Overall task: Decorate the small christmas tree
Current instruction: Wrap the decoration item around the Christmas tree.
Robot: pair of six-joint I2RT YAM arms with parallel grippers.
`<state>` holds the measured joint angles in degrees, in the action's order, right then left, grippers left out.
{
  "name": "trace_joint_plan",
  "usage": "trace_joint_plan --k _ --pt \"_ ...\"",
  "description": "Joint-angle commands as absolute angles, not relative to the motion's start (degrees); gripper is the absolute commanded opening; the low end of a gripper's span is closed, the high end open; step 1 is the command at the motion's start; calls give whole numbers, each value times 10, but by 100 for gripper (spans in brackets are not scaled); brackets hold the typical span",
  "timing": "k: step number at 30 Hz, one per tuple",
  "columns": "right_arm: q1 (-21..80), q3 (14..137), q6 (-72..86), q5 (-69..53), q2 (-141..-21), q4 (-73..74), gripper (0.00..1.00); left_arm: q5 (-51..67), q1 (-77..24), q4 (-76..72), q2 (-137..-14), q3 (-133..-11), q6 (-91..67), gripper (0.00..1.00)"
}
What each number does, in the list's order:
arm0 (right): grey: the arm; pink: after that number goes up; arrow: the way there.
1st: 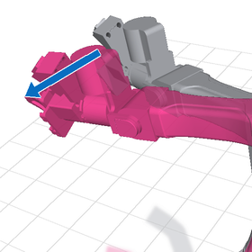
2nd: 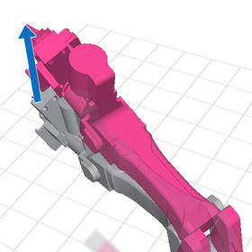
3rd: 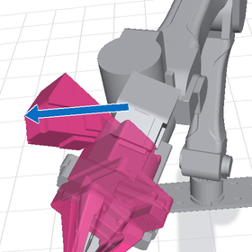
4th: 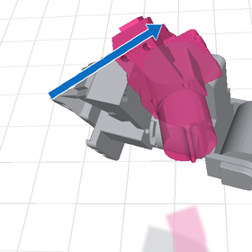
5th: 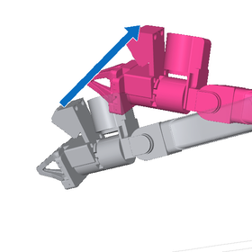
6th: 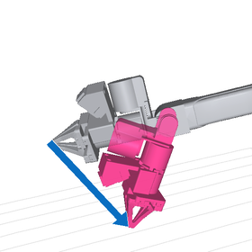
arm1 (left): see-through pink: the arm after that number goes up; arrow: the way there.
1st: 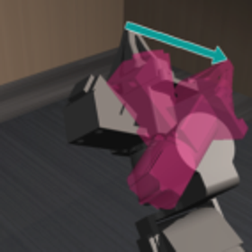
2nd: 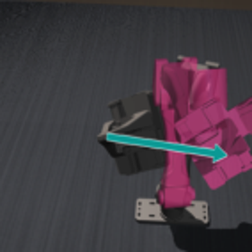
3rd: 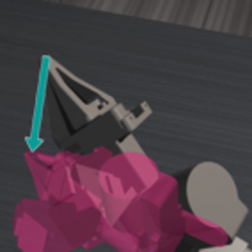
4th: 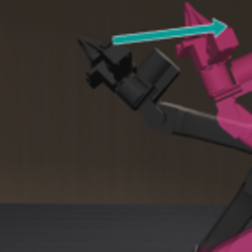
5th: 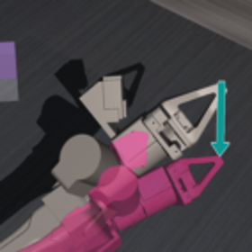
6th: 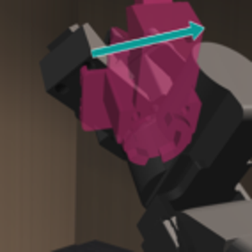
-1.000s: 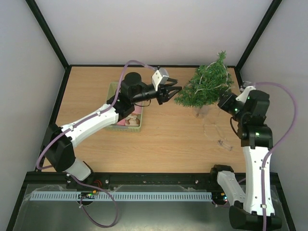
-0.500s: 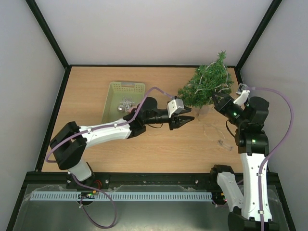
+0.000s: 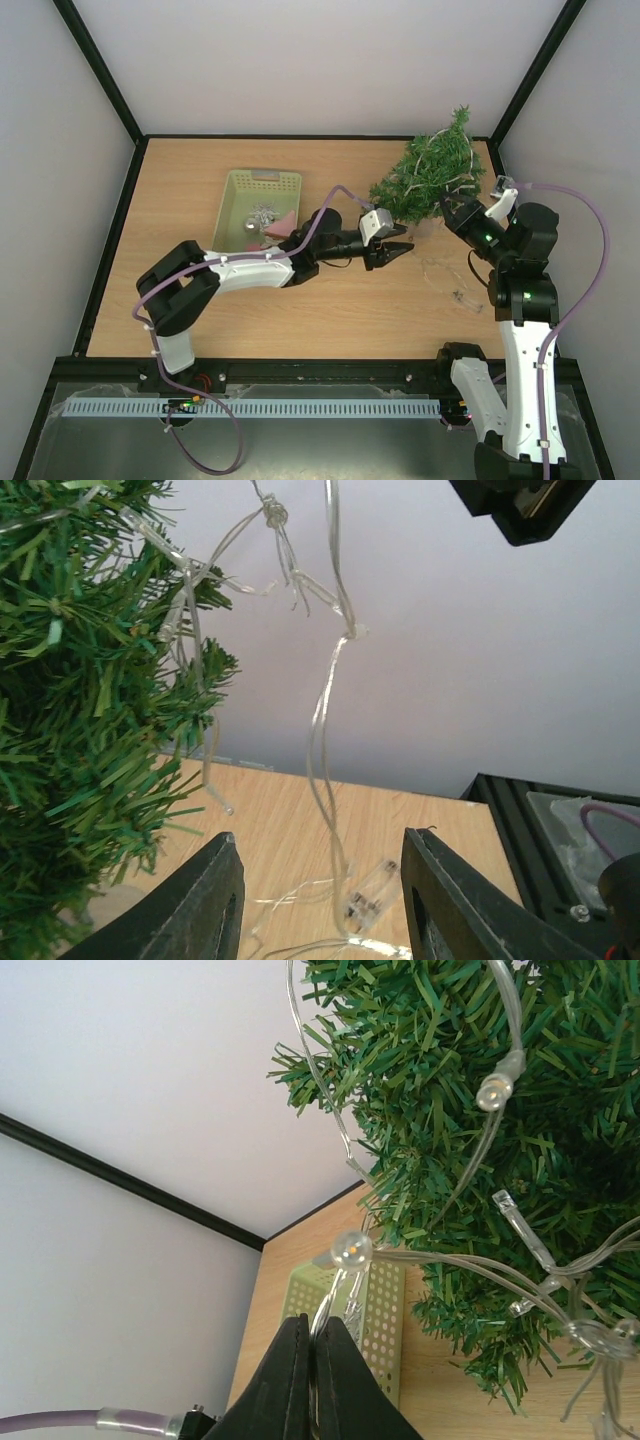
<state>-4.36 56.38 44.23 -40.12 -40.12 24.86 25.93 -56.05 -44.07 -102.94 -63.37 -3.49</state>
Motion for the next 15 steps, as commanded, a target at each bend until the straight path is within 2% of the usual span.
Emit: trace_joint_plan --k 1,15 --pt "-40 557 470 -412 -393 209 2 286 -572 -562 -1050 -632 -70 45" --pt "-40 543 482 -415 -387 188 2 252 -580 -547 -1099 -681 -74 43"
